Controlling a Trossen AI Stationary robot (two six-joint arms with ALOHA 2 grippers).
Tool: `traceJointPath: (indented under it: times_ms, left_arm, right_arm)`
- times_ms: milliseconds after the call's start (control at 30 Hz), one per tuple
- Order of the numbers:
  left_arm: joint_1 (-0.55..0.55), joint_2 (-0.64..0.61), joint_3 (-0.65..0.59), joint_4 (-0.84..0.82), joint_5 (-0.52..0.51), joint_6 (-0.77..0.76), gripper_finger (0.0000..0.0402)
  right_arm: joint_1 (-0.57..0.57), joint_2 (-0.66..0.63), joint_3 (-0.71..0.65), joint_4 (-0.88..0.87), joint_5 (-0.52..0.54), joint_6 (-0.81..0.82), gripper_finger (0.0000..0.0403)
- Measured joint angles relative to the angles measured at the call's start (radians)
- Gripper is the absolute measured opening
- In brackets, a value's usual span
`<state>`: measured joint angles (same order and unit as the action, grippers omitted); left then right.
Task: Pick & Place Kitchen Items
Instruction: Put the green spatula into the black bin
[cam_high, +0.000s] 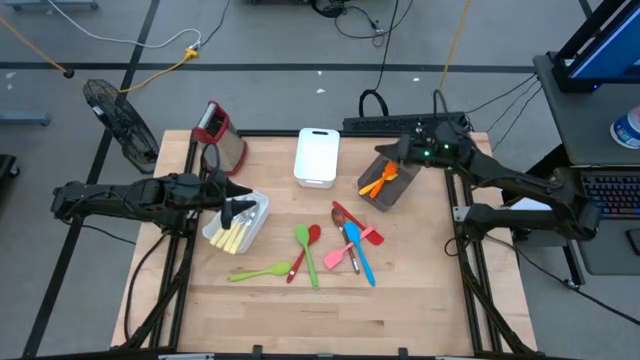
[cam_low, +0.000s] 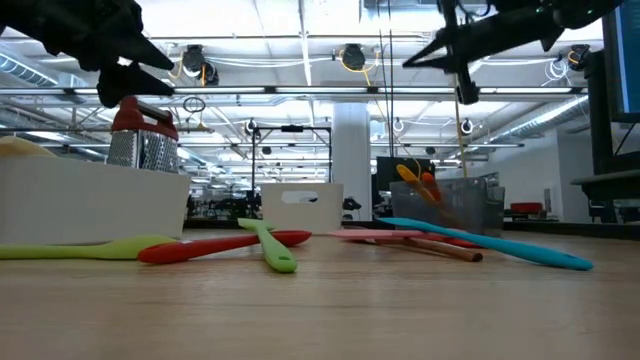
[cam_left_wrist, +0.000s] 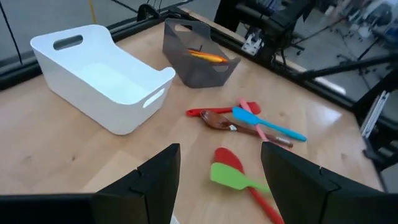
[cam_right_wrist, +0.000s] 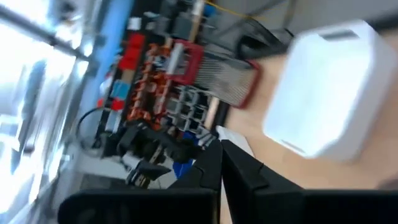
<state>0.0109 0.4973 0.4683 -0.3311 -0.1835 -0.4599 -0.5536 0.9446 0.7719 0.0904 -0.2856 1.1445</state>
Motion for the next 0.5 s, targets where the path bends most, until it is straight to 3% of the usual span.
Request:
traceJointPath:
  times_ms: [200,367,500]
  left_arm:
    - [-0.01,0.031,0.0,0.184,0.0,-0.108,0.023]
    - [-0.068,0.155,0.003,0.444,-0.031,-0.099,0.023]
    - [-0.124,0.292,0.088,0.429,-0.104,-0.132,0.023]
  right_arm:
    - [0.001,-0.07,0.0,0.014,-0.007,-0.163,0.0001]
    - [0.001,-0.117,0.0,0.01,-0.072,-0.251,0.0001]
    - [0.001,-0.144,0.0,0.01,-0.113,-0.324,0.0001]
